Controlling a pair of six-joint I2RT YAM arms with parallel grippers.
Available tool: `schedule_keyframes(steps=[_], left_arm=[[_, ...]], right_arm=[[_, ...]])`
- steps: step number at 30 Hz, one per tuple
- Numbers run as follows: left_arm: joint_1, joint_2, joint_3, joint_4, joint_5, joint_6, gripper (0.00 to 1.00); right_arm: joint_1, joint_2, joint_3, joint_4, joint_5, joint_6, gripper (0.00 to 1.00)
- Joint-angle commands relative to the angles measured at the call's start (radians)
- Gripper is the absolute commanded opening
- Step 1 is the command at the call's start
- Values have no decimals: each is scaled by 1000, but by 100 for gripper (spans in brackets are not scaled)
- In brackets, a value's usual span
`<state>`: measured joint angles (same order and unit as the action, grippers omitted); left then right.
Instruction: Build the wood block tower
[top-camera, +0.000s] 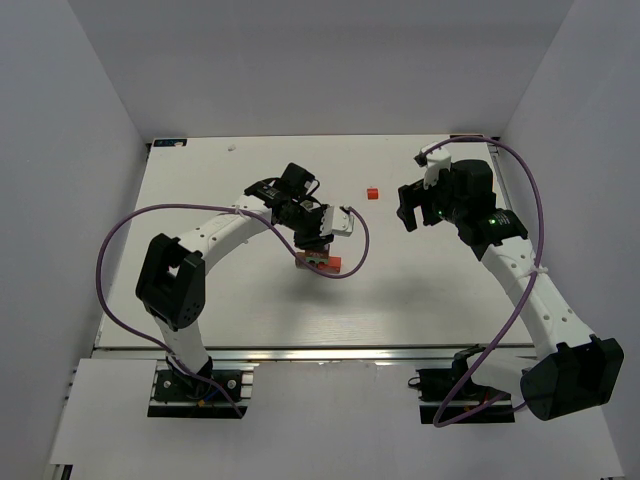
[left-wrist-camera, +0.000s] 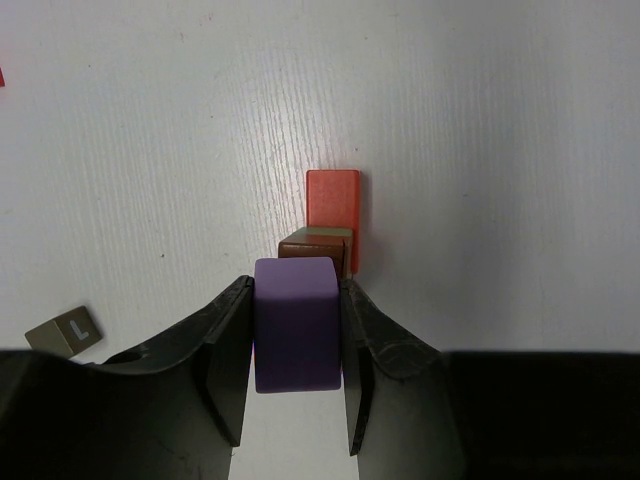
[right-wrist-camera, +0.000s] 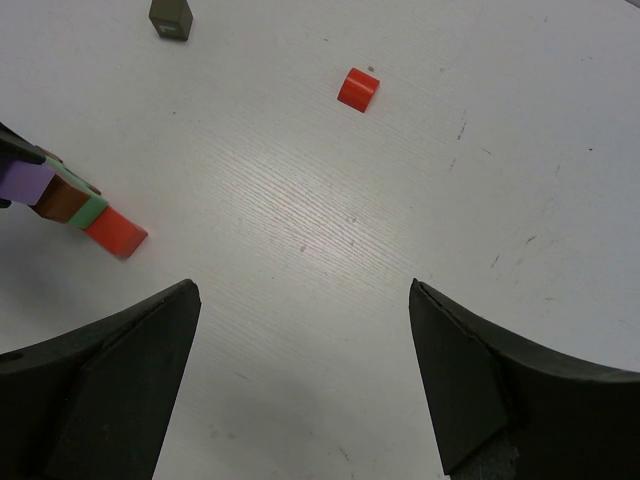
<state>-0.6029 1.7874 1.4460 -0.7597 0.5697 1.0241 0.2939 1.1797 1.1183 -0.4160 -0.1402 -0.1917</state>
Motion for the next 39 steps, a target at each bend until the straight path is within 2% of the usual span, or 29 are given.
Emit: schedule_keyframes(steps=[1, 39], left_arm=[[8, -45, -15, 7, 44, 13, 2], [11, -29, -3, 31, 64, -6, 2]], right_arm=[[-4, -15, 41, 5, -2, -12, 89], [-4, -17, 40, 6, 7, -18, 89]])
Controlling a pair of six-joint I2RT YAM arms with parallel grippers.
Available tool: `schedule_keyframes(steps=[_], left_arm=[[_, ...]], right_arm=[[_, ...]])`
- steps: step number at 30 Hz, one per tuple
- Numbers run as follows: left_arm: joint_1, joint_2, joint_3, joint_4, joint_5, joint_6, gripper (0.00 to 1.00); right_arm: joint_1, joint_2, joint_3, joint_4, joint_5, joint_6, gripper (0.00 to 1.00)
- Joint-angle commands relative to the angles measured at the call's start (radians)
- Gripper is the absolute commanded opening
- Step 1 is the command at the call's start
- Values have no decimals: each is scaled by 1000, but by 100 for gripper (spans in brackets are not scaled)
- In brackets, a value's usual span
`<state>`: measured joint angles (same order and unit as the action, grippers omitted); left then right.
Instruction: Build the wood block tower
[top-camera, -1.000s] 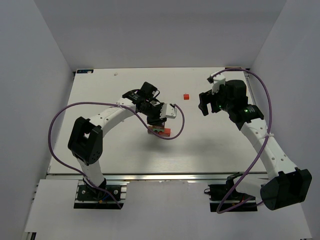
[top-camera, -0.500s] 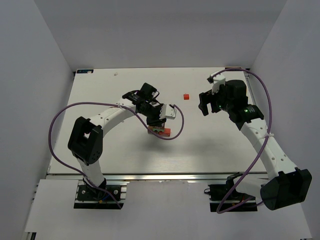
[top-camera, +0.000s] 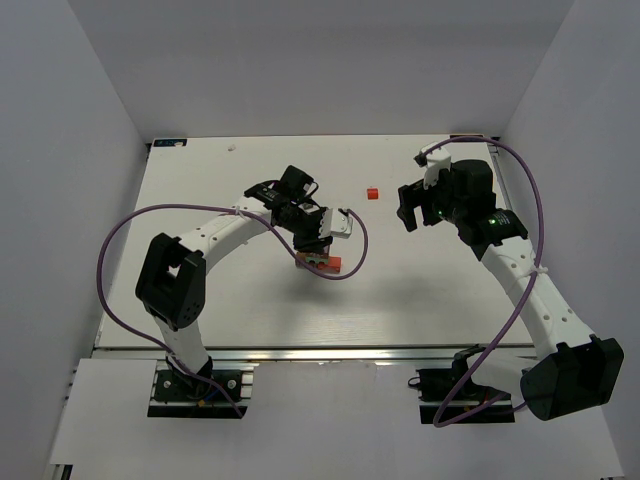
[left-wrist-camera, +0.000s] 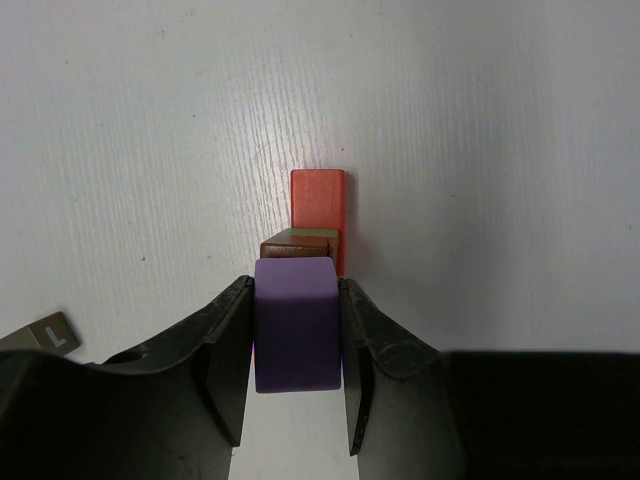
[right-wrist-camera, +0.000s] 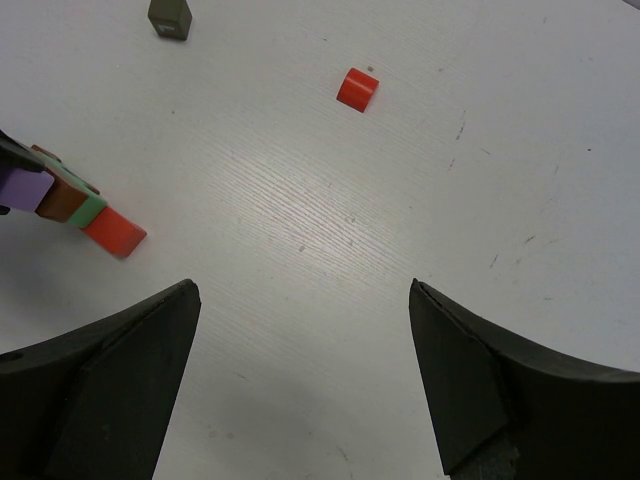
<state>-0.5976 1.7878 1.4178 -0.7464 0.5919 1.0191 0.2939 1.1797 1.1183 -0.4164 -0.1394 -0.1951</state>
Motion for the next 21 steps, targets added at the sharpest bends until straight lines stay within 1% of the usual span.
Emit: schedule_keyframes(steps=[1, 21], left_arm=[[5, -30, 24, 16, 42, 2, 2], [5, -25, 18, 35, 26, -11, 3]], right_arm=[[-4, -17, 37, 7, 4, -17, 89], [-2, -19, 38, 5, 1, -18, 89]])
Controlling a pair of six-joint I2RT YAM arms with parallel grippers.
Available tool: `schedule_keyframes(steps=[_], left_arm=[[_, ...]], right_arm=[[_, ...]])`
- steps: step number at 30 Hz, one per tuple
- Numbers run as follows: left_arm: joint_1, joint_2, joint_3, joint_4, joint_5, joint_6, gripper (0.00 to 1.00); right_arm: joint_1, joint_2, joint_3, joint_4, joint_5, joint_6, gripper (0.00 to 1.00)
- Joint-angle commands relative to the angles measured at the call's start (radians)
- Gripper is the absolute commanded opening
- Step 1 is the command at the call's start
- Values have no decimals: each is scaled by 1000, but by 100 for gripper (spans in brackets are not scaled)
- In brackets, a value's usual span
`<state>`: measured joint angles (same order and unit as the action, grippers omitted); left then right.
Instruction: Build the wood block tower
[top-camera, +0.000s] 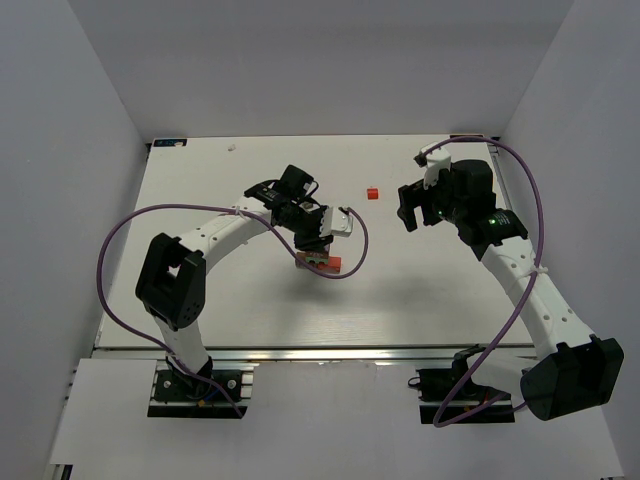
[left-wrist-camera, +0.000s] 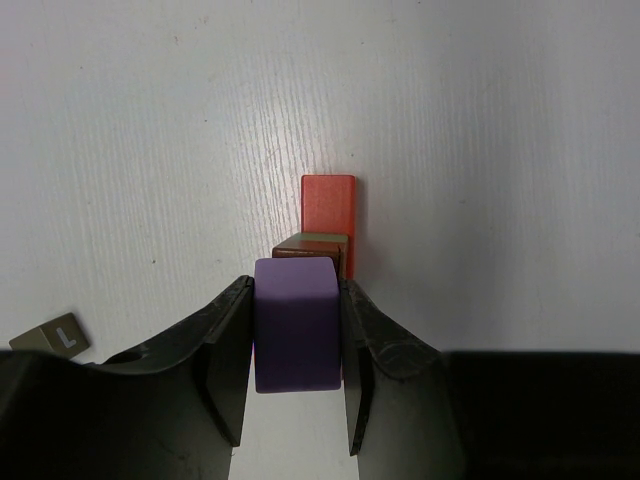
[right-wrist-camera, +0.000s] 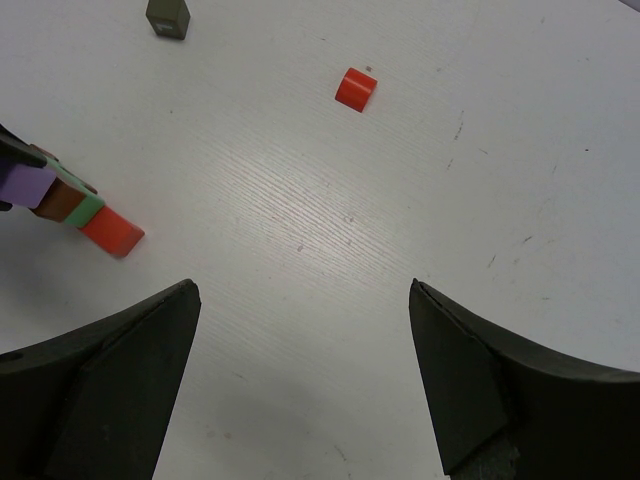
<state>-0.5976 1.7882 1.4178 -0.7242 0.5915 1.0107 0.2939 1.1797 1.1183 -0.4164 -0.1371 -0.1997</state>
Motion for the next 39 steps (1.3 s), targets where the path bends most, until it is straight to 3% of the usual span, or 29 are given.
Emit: schedule_keyframes(steps=[1, 28, 35, 39], left_arm=[[5, -26, 17, 14, 28, -3, 3], [5, -23, 6, 6, 21, 9, 6], [5, -23, 13, -9, 31, 20, 18], [5, -23, 12, -4, 31, 16, 18]], right_arm=[[-4, -18, 38, 7, -2, -12, 89], [-2, -15, 41, 2, 1, -14, 89], [-2, -17, 38, 2, 7, -15, 89], [-4, -17, 38, 2, 10, -17, 89]])
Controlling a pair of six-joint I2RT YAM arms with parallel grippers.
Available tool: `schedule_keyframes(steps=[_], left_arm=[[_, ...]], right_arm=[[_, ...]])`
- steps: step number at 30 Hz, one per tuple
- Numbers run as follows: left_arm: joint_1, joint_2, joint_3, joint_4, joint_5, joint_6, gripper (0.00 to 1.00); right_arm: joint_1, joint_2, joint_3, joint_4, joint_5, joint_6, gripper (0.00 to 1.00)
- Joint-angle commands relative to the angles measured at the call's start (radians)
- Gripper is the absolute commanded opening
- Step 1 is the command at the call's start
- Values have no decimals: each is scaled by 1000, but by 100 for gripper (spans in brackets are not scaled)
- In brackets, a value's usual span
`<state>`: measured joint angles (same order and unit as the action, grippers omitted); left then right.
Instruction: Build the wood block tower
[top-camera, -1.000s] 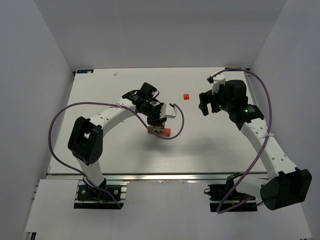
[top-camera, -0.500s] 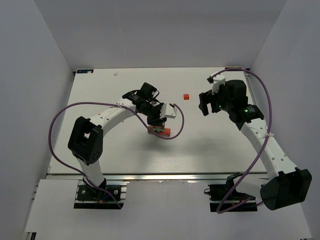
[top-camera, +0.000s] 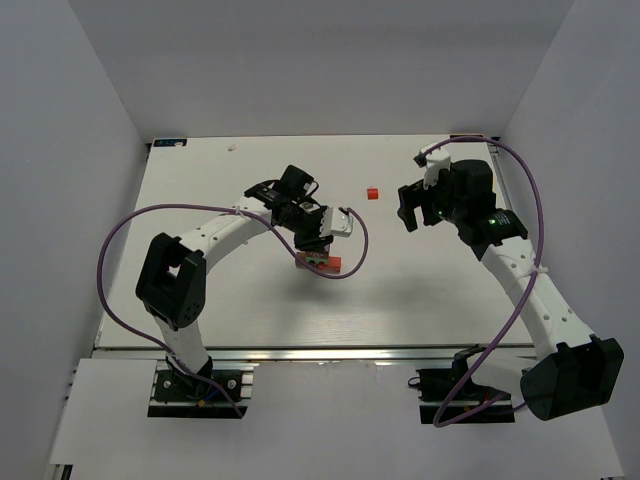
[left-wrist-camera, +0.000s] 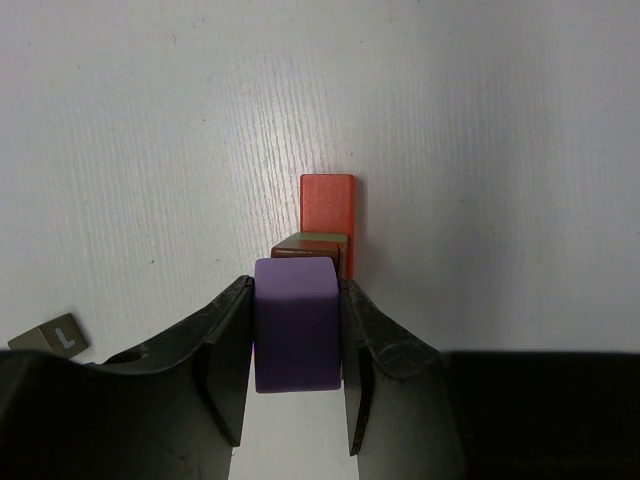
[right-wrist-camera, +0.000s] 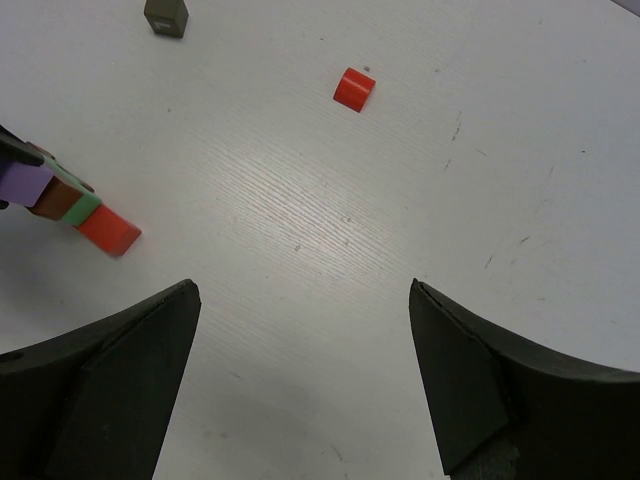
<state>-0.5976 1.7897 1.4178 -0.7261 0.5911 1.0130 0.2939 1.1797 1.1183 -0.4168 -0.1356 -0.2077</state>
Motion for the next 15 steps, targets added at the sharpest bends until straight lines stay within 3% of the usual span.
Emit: schedule_keyframes(steps=[1, 15], left_arm=[[5, -23, 10, -4, 32, 13, 18], [5, -23, 10, -4, 32, 16, 22]], right_arm=[[-2, -17, 38, 3, 7, -9, 89], [-4, -17, 38, 4, 5, -10, 89]])
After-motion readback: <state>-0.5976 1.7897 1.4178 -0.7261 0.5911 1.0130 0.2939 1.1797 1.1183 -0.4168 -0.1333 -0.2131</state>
